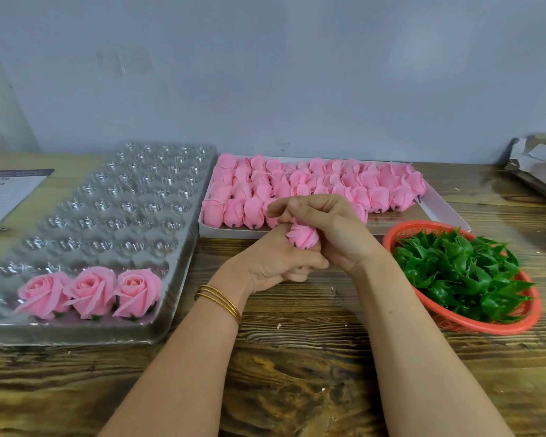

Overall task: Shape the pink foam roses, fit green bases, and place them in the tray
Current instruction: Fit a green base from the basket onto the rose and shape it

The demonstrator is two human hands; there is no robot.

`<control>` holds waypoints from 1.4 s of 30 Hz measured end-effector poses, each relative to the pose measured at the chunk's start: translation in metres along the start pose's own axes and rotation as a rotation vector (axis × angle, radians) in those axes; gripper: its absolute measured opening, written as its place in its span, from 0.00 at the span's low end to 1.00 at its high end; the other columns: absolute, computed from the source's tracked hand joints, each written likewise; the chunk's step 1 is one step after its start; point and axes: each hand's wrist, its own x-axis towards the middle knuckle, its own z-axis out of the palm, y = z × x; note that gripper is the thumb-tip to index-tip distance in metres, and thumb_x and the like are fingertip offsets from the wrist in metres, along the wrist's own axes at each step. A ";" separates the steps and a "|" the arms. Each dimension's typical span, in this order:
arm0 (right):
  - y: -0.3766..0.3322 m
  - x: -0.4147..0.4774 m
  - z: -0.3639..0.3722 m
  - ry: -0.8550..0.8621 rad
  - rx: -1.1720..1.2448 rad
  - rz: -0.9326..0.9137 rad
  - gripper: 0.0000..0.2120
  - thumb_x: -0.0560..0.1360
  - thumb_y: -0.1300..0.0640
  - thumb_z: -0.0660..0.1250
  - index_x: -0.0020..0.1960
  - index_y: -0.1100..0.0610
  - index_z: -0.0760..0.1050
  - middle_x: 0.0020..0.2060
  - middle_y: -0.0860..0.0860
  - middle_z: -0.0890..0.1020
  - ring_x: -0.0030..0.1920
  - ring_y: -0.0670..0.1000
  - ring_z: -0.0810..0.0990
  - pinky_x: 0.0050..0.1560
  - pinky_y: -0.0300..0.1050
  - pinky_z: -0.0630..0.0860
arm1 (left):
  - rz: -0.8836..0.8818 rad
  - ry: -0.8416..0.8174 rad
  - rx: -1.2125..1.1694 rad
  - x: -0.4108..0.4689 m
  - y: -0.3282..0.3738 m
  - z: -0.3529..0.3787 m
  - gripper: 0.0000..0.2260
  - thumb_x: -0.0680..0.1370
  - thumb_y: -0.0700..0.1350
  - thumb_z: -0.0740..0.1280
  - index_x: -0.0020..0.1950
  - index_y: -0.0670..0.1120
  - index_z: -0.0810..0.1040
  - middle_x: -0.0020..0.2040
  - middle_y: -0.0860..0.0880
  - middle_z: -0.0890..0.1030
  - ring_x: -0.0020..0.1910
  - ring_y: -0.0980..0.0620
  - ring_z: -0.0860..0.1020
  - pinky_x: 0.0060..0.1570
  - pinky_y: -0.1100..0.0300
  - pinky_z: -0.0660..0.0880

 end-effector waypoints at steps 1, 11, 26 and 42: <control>0.000 0.000 0.000 -0.024 -0.005 0.006 0.09 0.72 0.58 0.67 0.37 0.57 0.85 0.44 0.54 0.86 0.49 0.50 0.83 0.50 0.41 0.79 | -0.006 -0.010 -0.005 0.000 0.000 0.000 0.21 0.75 0.25 0.64 0.29 0.46 0.66 0.25 0.51 0.62 0.22 0.59 0.59 0.22 0.67 0.55; 0.001 0.000 0.003 -0.109 -0.011 0.086 0.16 0.76 0.55 0.62 0.39 0.64 0.83 0.46 0.58 0.85 0.49 0.52 0.83 0.51 0.41 0.78 | -0.055 -0.028 -0.088 -0.004 0.002 -0.003 0.19 0.76 0.25 0.63 0.32 0.45 0.66 0.23 0.54 0.64 0.21 0.61 0.60 0.21 0.71 0.57; 0.003 0.002 0.008 -0.129 -0.001 0.244 0.19 0.77 0.54 0.61 0.36 0.60 0.85 0.49 0.56 0.85 0.54 0.55 0.82 0.60 0.46 0.77 | -0.046 -0.058 -0.038 -0.003 -0.001 -0.004 0.23 0.73 0.29 0.67 0.23 0.50 0.72 0.22 0.54 0.65 0.22 0.61 0.61 0.22 0.69 0.57; 0.009 0.005 0.001 -0.153 0.069 0.310 0.08 0.72 0.63 0.60 0.39 0.61 0.78 0.47 0.62 0.84 0.51 0.56 0.83 0.51 0.45 0.80 | -0.062 -0.074 0.065 -0.004 0.000 0.000 0.26 0.74 0.23 0.62 0.24 0.48 0.68 0.22 0.53 0.65 0.20 0.60 0.62 0.21 0.70 0.59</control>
